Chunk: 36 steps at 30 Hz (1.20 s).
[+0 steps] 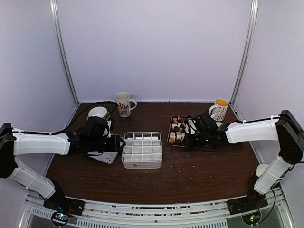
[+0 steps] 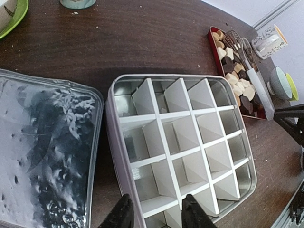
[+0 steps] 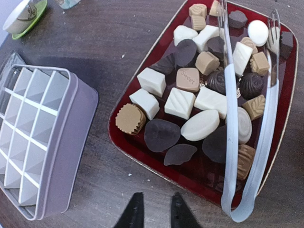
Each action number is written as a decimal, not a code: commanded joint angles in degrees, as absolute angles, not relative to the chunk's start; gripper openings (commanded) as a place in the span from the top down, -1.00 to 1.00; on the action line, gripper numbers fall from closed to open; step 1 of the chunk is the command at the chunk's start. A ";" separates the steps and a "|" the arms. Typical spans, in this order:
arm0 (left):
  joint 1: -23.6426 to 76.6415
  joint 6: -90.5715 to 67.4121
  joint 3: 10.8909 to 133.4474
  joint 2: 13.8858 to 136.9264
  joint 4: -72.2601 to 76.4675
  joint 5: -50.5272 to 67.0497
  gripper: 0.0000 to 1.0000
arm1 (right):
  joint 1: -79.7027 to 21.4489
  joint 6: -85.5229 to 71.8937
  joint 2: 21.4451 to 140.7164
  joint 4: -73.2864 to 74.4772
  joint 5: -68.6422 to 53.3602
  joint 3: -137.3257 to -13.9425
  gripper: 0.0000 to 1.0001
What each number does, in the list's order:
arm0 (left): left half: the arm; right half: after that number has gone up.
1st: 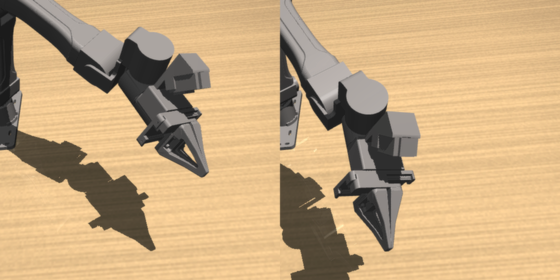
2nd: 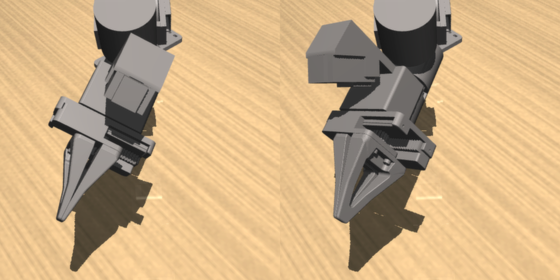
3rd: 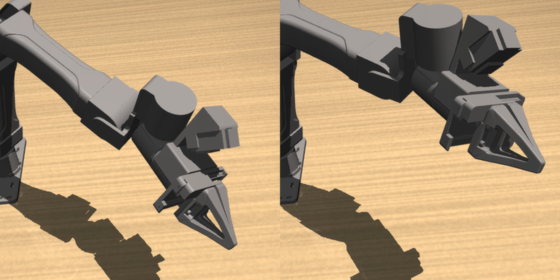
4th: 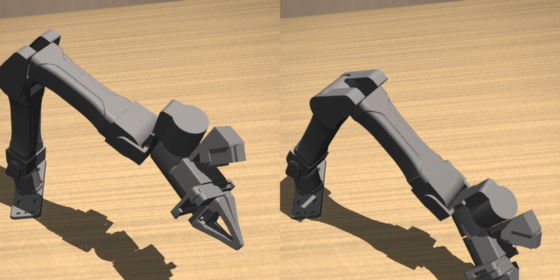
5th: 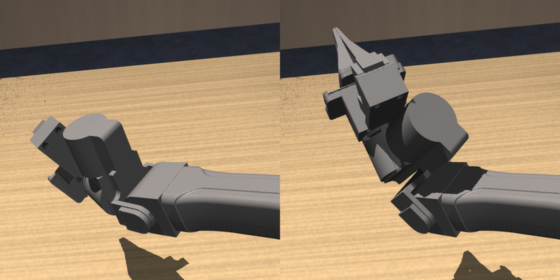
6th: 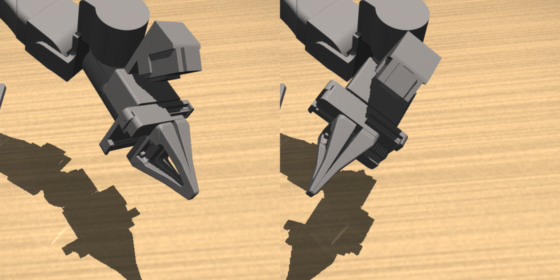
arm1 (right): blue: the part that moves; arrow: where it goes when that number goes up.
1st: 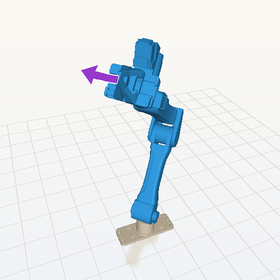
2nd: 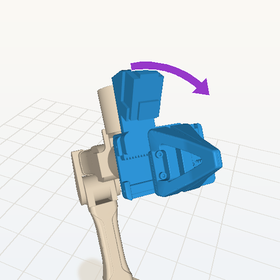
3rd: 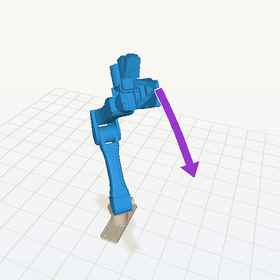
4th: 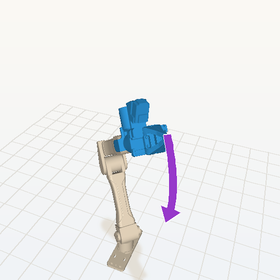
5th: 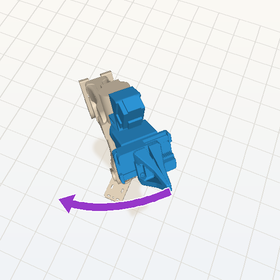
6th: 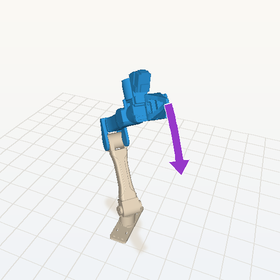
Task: Pack the chocolate
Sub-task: Pick up the clamp from the plate.
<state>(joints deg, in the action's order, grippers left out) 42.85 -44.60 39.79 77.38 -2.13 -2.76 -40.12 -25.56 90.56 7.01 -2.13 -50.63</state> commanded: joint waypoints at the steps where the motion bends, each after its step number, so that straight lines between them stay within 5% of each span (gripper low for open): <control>1: 43.00 -42.49 39.64 76.37 1.12 -3.72 0.25 | -40.00 -24.41 94.41 10.32 0.78 -55.11 0.82; 4: 43.02 -43.48 38.77 76.63 2.48 -2.83 0.26 | -39.75 -23.62 97.58 11.83 3.04 -57.91 1.00; 21: 42.94 -46.19 38.02 78.47 2.60 -5.33 0.24 | -39.46 -22.06 105.84 16.74 4.08 -60.02 1.00; 36: 43.00 -46.52 39.08 77.70 0.79 -8.52 0.25 | -39.64 -21.32 91.84 18.68 0.00 -48.26 1.00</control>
<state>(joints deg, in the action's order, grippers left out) 42.85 -46.06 37.98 78.32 -0.12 -6.90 -39.24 -22.22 95.29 14.06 2.11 -50.78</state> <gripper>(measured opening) 0.376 0.014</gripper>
